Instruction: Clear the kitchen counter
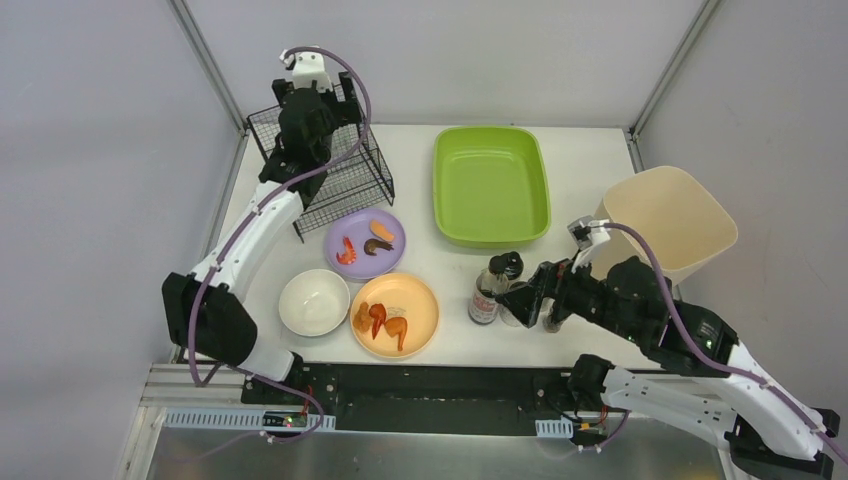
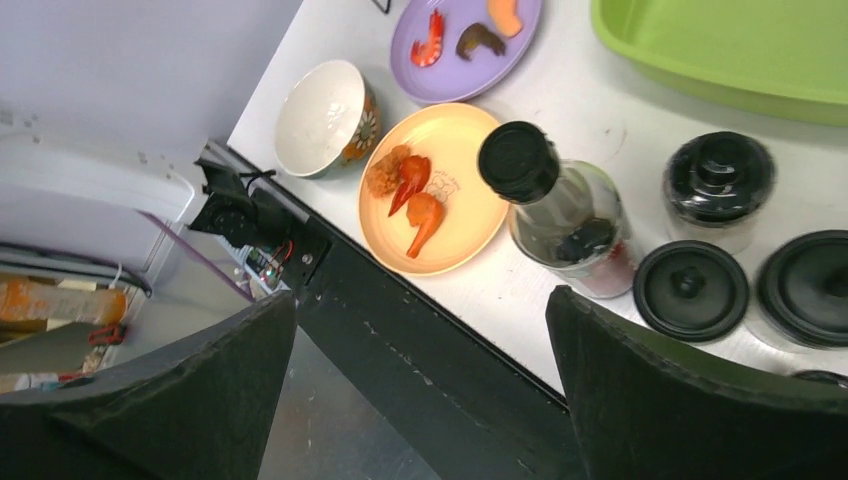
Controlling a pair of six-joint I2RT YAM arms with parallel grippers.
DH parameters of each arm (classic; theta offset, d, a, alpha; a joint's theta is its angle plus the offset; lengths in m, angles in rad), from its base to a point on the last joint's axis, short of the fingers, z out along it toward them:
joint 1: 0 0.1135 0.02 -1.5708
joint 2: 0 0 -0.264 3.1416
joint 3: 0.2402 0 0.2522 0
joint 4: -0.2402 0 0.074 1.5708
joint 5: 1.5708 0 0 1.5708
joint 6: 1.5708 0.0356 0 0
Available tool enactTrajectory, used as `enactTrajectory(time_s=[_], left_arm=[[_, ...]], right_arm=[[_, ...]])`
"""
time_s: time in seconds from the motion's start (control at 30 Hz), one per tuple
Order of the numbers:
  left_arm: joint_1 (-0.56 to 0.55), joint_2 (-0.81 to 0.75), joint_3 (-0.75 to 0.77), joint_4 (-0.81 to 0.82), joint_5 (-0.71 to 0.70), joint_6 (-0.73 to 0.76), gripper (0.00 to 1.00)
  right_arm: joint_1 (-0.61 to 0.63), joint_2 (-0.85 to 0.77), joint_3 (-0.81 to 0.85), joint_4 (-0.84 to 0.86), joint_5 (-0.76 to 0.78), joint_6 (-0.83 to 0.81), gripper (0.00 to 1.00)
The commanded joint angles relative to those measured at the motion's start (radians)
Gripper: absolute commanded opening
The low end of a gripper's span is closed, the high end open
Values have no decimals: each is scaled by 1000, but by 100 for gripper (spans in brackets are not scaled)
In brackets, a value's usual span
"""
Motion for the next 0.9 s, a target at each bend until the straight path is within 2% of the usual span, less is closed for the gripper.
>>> enactTrajectory(time_s=[0.0,0.1,0.27,0.43,0.57,0.87], left_arm=[[-66,-119,-41,-158,95,-20,88],[-120,-198,-69,-241,184,-61,88],[-154,-284,-79,-378,456,-171,88],[-214,-309,-110,-412,632,-234,88],[-311,-295,-144,-411,695,-239,87],[-525,-229,-205,-364,685,-214,86]], right_arm=[[5,-31,52,-62,146,13,100],[4,-32,80,-117,201,27,100],[5,-38,99,-181,284,61,99],[4,-22,121,-233,342,79,100],[4,-11,142,-274,408,91,100],[4,10,165,-331,515,121,100]])
